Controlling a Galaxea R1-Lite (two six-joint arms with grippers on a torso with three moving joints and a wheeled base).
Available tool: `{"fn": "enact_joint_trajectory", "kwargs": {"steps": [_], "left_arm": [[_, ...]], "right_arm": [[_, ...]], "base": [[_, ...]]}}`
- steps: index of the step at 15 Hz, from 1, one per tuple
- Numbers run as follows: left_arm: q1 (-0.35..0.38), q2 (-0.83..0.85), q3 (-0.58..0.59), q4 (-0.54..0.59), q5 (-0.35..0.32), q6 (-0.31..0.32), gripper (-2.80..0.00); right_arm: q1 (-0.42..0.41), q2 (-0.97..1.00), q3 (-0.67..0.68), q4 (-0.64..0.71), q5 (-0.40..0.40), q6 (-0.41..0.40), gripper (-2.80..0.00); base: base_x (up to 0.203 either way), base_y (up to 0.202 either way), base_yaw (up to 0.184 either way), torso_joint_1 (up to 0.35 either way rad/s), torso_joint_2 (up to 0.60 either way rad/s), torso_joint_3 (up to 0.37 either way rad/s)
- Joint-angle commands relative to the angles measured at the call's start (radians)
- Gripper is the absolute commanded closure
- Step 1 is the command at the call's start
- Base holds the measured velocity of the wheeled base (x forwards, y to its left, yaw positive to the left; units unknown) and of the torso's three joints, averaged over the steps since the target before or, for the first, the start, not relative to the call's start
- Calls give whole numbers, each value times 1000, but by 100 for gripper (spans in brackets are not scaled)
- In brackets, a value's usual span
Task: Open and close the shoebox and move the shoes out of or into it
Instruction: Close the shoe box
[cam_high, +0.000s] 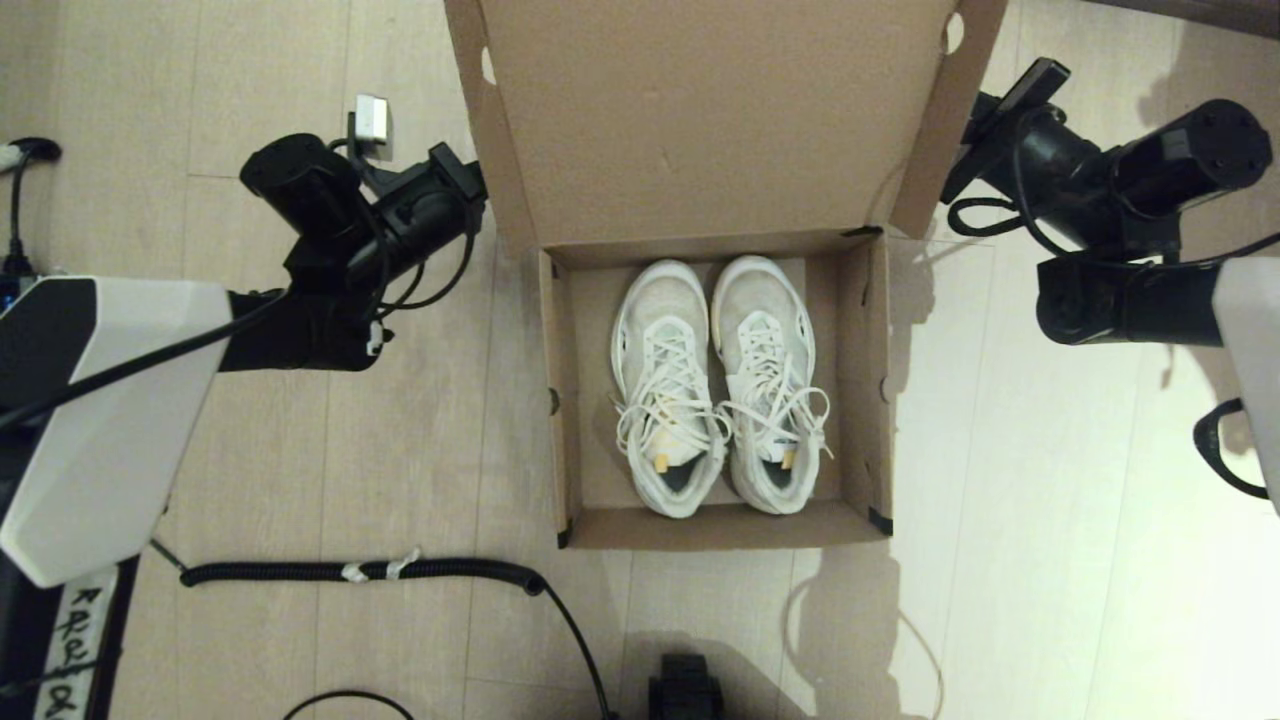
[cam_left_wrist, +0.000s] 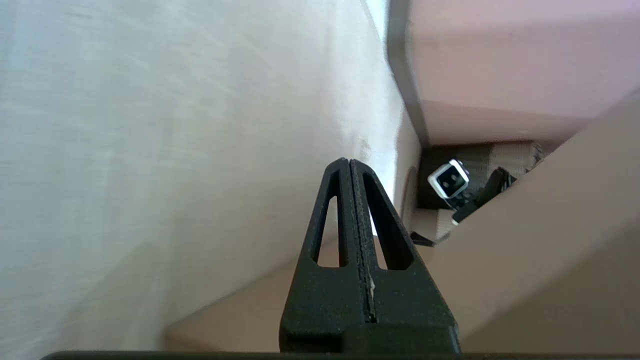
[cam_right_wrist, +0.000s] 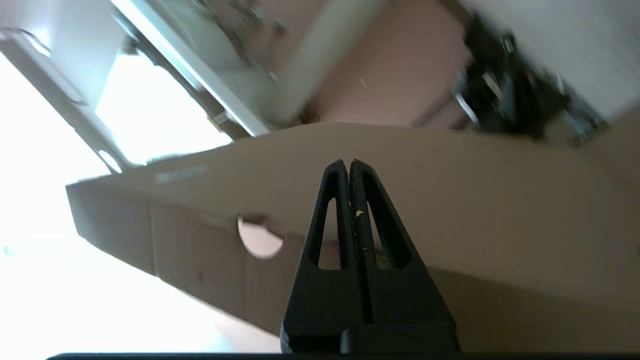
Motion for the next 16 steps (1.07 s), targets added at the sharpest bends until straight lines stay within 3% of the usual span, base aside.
{"fn": "enact_joint_trajectory", "kwargs": {"steps": [1, 5, 10, 13, 16], "left_arm": [[-14, -5, -1, -6, -5, -5, 0], [-42, -20, -1, -8, -14, -7, 0], [-50, -60, 2, -25, -14, -8, 0], [-53, -85, 5, -28, -8, -9, 0], [-55, -136, 51, -28, -4, -14, 0]], "right_arm": [[0, -23, 2, -7, 34, 27, 0], [-3, -52, 25, -5, 107, 50, 0], [-17, -64, 31, -58, 271, 78, 0], [-23, -75, 77, -153, 326, 123, 0], [-41, -111, 179, -153, 340, 140, 0]], "base": [[0, 0, 0, 0, 0, 0], [0, 0, 0, 0, 0, 0], [0, 0, 0, 0, 0, 0], [0, 0, 0, 0, 0, 0], [0, 0, 0, 0, 0, 0]]}}
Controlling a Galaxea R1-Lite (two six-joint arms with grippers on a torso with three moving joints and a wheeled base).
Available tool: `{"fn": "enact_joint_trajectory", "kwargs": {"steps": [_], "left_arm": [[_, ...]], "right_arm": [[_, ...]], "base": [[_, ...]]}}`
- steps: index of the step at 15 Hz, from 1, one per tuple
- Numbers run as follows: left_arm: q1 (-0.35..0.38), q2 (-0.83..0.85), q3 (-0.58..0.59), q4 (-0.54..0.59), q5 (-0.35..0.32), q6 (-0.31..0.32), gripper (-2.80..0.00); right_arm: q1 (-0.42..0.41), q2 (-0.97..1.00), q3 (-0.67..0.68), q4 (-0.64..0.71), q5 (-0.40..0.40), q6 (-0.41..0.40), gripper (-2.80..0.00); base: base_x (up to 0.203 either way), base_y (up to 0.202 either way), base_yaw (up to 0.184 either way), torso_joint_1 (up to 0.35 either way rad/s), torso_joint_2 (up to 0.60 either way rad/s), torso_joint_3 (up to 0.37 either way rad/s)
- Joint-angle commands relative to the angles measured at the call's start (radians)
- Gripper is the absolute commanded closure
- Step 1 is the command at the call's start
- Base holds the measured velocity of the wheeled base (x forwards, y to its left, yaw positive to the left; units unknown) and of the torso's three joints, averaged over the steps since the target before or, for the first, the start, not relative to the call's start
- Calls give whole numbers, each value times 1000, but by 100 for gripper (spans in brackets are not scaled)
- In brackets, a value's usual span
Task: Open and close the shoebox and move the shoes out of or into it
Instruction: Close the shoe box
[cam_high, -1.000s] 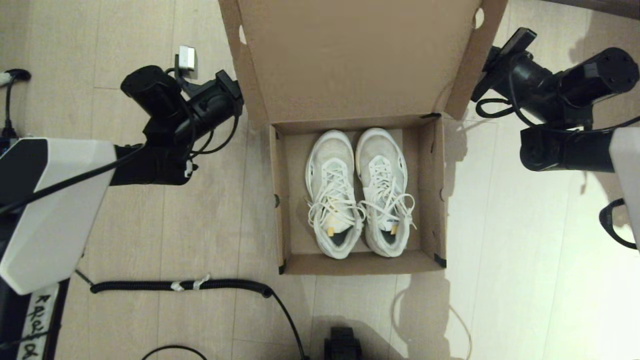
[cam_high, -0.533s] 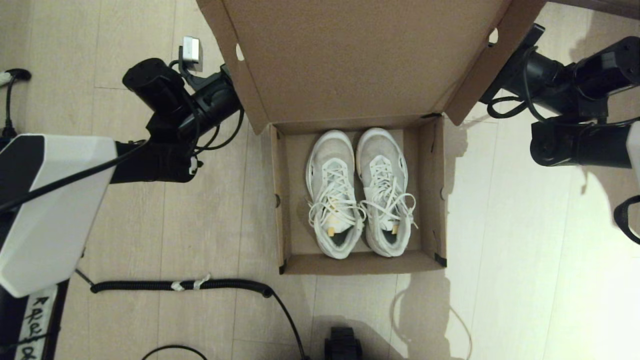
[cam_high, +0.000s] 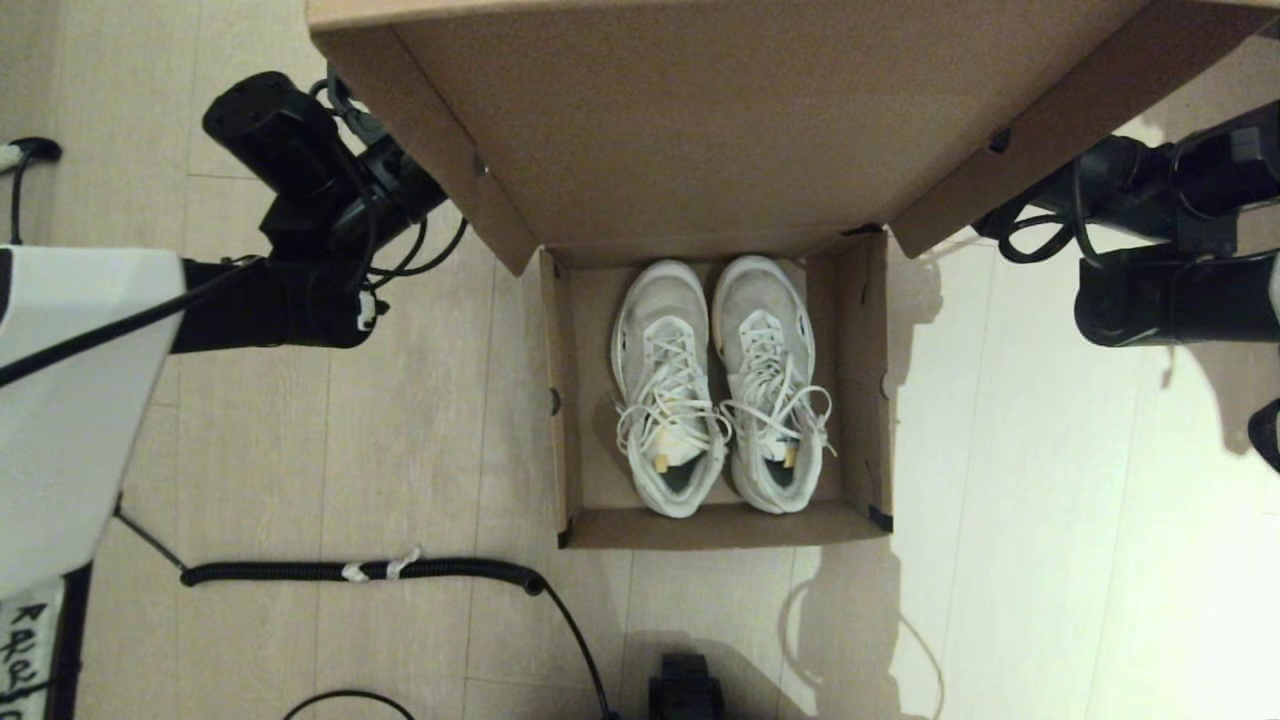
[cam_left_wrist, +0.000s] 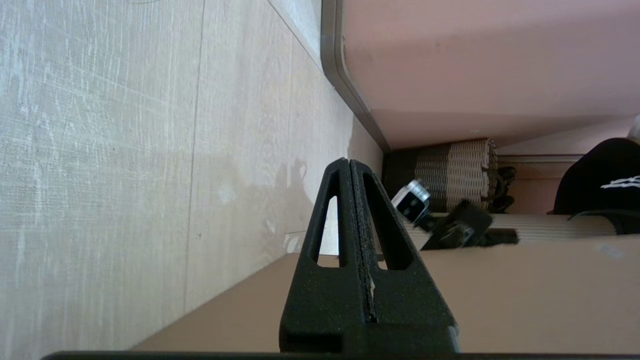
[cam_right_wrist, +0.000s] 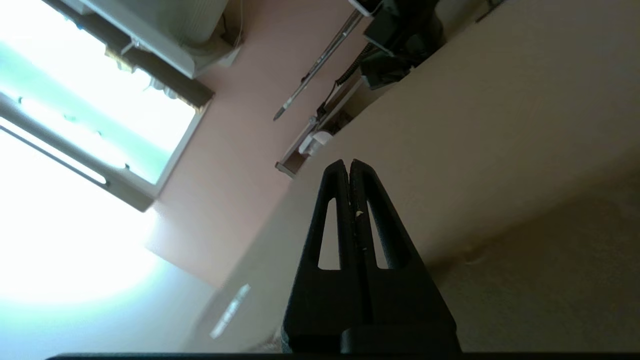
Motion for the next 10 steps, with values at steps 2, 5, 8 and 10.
{"fn": "enact_joint_trajectory", "kwargs": {"steps": [2, 5, 8, 10], "left_arm": [[-13, -81, 87, -16, -5, -6, 0], [-49, -143, 185, -44, -5, -5, 0], [-81, -220, 307, -82, -5, -3, 0], [-108, -288, 391, -96, -4, -3, 0]], "right_arm": [[-15, -71, 107, -9, 9, 14, 0], [-20, -127, 151, -9, 9, 15, 0], [-21, -199, 229, -9, 9, 13, 0], [-22, -256, 290, -9, 9, 11, 0]], "base": [[0, 0, 0, 0, 0, 0], [0, 0, 0, 0, 0, 0], [0, 0, 0, 0, 0, 0], [0, 0, 0, 0, 0, 0]]}}
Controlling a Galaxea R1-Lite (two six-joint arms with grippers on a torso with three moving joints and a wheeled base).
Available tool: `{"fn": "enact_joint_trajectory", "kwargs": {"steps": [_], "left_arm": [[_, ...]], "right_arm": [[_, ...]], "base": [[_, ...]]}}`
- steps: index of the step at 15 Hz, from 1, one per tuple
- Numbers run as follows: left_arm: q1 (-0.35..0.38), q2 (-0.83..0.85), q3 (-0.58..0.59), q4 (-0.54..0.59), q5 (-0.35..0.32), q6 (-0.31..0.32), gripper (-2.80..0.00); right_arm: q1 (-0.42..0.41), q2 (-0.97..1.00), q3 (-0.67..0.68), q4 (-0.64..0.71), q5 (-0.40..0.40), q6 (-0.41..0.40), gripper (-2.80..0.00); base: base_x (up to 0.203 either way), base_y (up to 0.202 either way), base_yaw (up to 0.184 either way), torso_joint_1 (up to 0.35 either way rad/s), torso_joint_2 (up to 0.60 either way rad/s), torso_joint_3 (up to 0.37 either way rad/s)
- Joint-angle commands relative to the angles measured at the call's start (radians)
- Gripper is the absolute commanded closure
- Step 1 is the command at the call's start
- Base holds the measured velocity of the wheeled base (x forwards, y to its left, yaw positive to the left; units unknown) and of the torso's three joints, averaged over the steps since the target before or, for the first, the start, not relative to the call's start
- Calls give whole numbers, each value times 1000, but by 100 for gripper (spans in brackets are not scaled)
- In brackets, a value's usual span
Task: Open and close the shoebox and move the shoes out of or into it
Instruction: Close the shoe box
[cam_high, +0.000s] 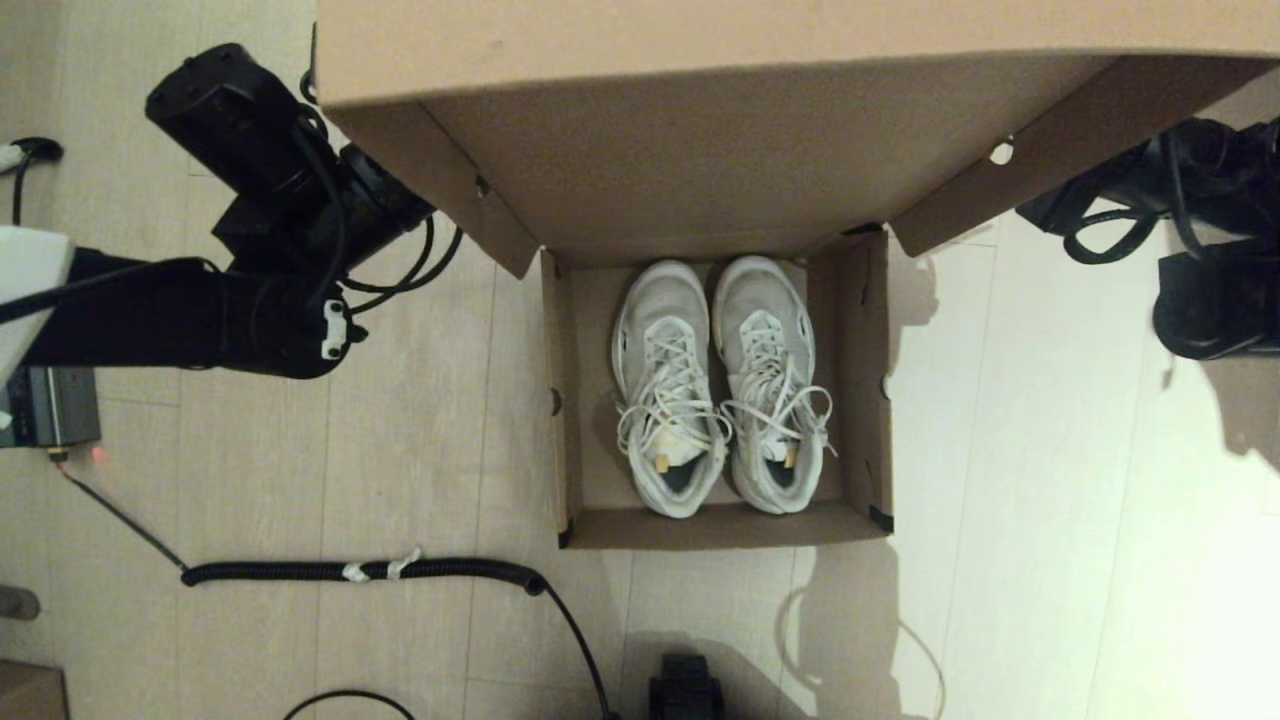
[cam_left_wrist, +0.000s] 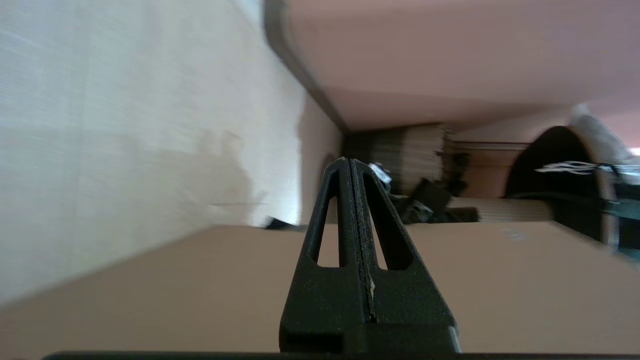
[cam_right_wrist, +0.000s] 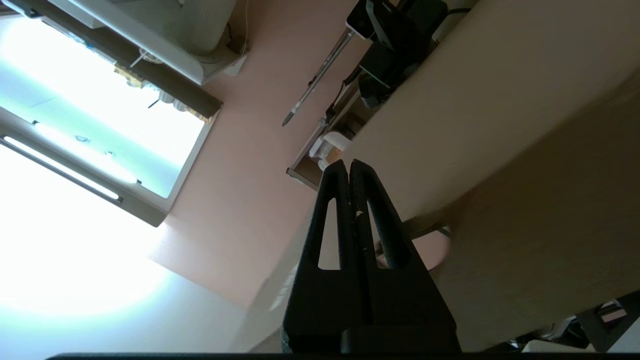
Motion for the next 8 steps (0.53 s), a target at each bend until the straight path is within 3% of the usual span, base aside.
{"fn": "enact_joint_trajectory", "kwargs": {"steps": [1, 8], "left_arm": [[-30, -99, 84, -13, -3, -5, 0], [-113, -268, 322, -54, -3, -1, 0]], "right_arm": [[0, -75, 45, -9, 8, 13, 0], [-9, -181, 154, -9, 8, 12, 0]], "base": [[0, 0, 0, 0, 0, 0], [0, 0, 0, 0, 0, 0]]}}
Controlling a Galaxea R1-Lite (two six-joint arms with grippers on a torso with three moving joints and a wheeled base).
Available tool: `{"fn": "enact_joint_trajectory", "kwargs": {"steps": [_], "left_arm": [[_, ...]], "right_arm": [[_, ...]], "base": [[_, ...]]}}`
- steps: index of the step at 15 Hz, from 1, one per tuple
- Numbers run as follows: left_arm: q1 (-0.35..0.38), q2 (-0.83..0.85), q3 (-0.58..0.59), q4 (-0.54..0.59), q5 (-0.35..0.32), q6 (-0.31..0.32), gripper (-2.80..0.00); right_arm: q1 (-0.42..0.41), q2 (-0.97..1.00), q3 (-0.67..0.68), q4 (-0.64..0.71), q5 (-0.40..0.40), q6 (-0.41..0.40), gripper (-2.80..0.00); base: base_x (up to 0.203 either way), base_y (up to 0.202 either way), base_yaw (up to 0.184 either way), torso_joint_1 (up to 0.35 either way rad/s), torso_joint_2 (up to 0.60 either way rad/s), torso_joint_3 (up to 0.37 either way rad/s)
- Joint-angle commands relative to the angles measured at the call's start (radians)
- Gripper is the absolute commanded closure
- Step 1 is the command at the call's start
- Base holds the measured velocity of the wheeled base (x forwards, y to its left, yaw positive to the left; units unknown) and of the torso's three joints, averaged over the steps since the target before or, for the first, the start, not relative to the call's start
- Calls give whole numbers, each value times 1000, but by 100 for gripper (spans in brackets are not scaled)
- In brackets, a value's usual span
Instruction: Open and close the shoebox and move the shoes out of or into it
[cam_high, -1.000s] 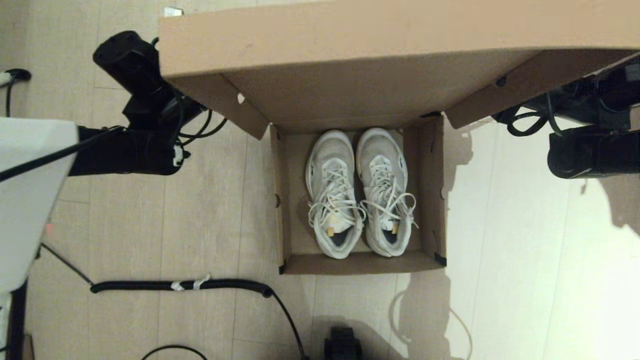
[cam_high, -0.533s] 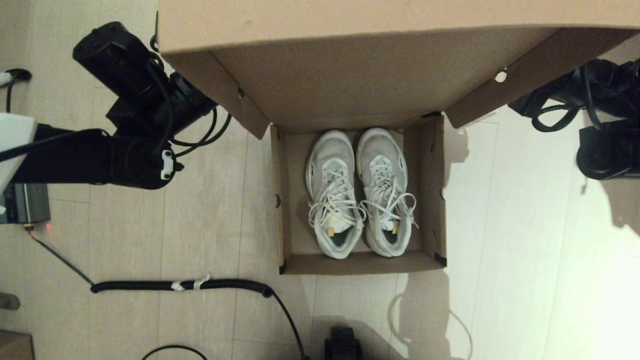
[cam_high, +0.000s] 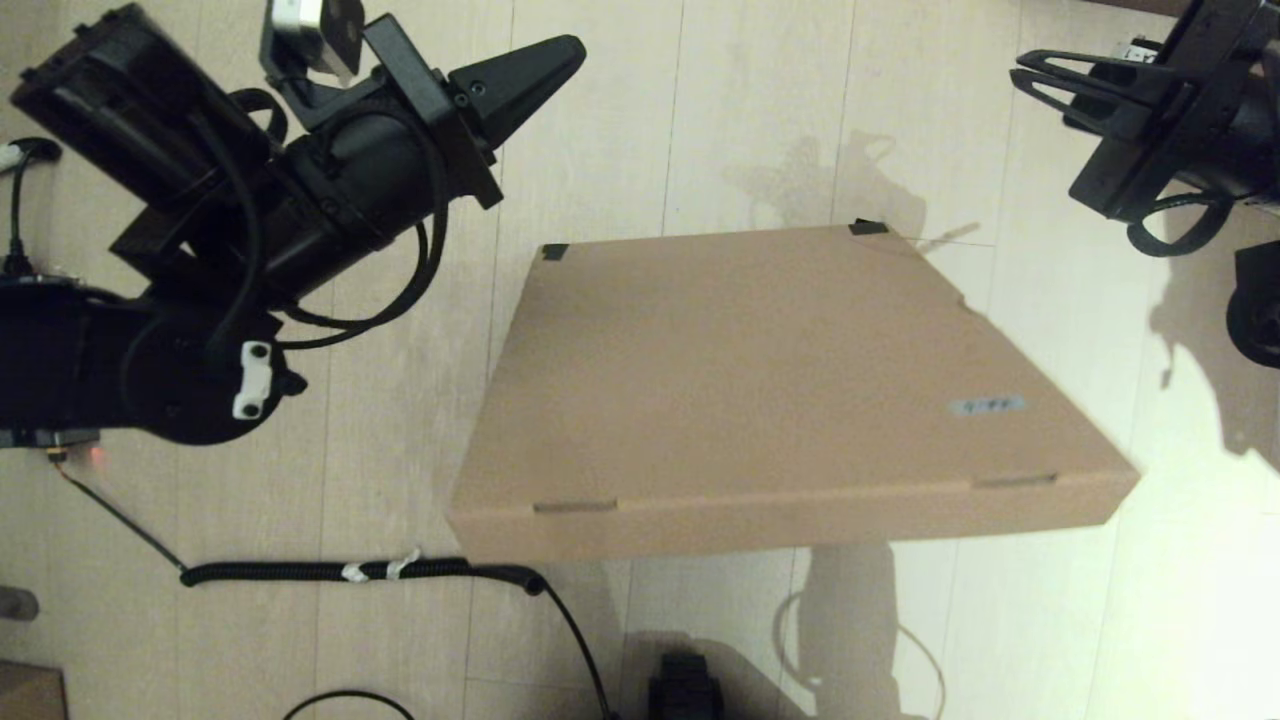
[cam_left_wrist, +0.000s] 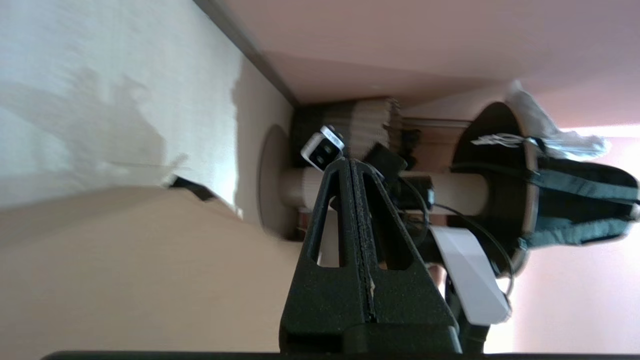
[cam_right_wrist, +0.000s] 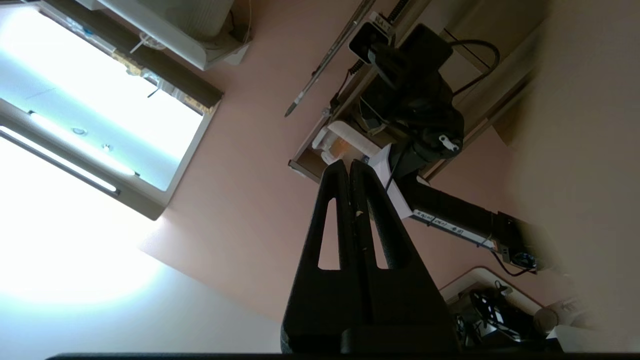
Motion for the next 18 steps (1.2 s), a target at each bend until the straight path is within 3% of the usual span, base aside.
{"fn": "enact_joint_trajectory", "kwargs": {"steps": [1, 5, 7, 10, 13, 14, 15, 17, 18], "left_arm": [[-15, -77, 83, -25, -4, -4, 0], [-25, -223, 260, -29, 11, -2, 0], [0, -268, 346, 9, 24, 34, 0], [-17, -302, 506, 78, 36, 338, 0], [-36, -275, 590, 121, 142, 584, 0], [-37, -263, 606, 144, 193, 690, 0], [-38, -254, 619, 172, 278, 775, 0], [-55, -251, 645, 197, 480, 837, 0], [-59, -259, 655, 203, 528, 847, 0]], "right_arm": [[-12, -47, 25, -9, 7, 14, 0], [-43, -95, 50, -9, 20, 3, 0], [-61, -103, 99, -9, 34, -140, 0], [-58, -133, 381, -9, 20, -644, 0], [-58, -153, 636, -9, -8, -1148, 0], [-73, -155, 706, -9, -16, -1320, 0], [-91, -160, 772, -9, -27, -1436, 0], [-120, -167, 872, -9, -83, -1702, 0], [-125, -152, 904, -9, -168, -1858, 0]], "base": [[0, 0, 0, 0, 0, 0], [0, 0, 0, 0, 0, 0], [0, 0, 0, 0, 0, 0], [0, 0, 0, 0, 0, 0], [0, 0, 0, 0, 0, 0], [0, 0, 0, 0, 0, 0], [0, 0, 0, 0, 0, 0], [0, 0, 0, 0, 0, 0], [0, 0, 0, 0, 0, 0]]}}
